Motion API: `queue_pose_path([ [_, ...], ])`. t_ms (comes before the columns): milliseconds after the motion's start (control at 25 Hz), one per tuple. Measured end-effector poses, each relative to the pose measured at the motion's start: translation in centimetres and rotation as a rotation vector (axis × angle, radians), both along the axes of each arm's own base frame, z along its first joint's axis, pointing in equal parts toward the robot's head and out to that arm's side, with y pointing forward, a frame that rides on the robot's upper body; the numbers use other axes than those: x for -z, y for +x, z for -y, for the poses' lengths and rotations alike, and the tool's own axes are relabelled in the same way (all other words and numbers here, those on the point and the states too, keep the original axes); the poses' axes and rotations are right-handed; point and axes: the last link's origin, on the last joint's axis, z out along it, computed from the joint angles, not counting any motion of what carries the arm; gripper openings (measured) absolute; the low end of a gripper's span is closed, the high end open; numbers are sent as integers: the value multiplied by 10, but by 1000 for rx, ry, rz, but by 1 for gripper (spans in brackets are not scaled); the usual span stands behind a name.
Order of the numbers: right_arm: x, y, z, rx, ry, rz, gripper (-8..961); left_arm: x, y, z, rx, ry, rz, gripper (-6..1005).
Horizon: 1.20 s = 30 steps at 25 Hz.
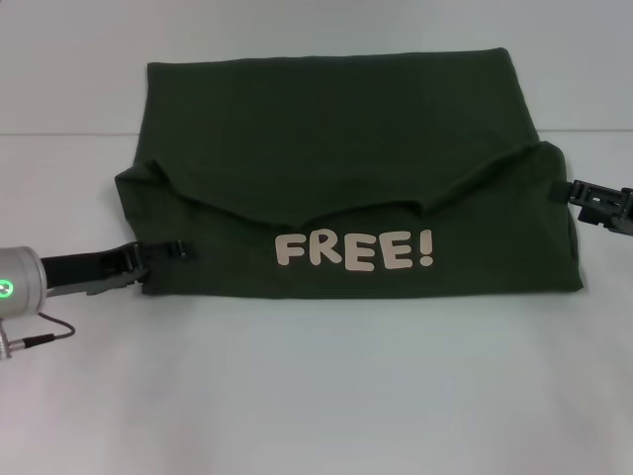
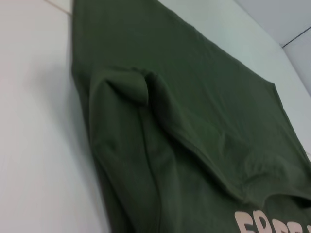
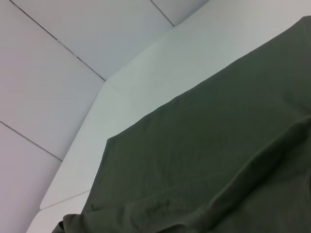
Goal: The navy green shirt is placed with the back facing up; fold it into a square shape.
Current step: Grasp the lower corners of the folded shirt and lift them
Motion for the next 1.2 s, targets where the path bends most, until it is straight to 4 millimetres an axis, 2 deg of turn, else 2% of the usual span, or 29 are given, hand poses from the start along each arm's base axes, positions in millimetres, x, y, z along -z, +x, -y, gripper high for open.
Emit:
queue_pose_path([
  [360, -1, 0, 0, 3, 5, -5, 944, 2, 0, -3, -17, 7, -2, 848],
  [640, -2, 0, 0, 5, 6, -12, 944, 10, 5, -10, 7, -21, -87, 813],
  [840, -3, 0, 0, 6, 9, -15, 944, 11, 9, -12, 13, -24, -110, 567],
  [1200, -5, -1, -1, 11, 20, -30, 944, 8, 9, -12, 15, -7, -110, 234],
])
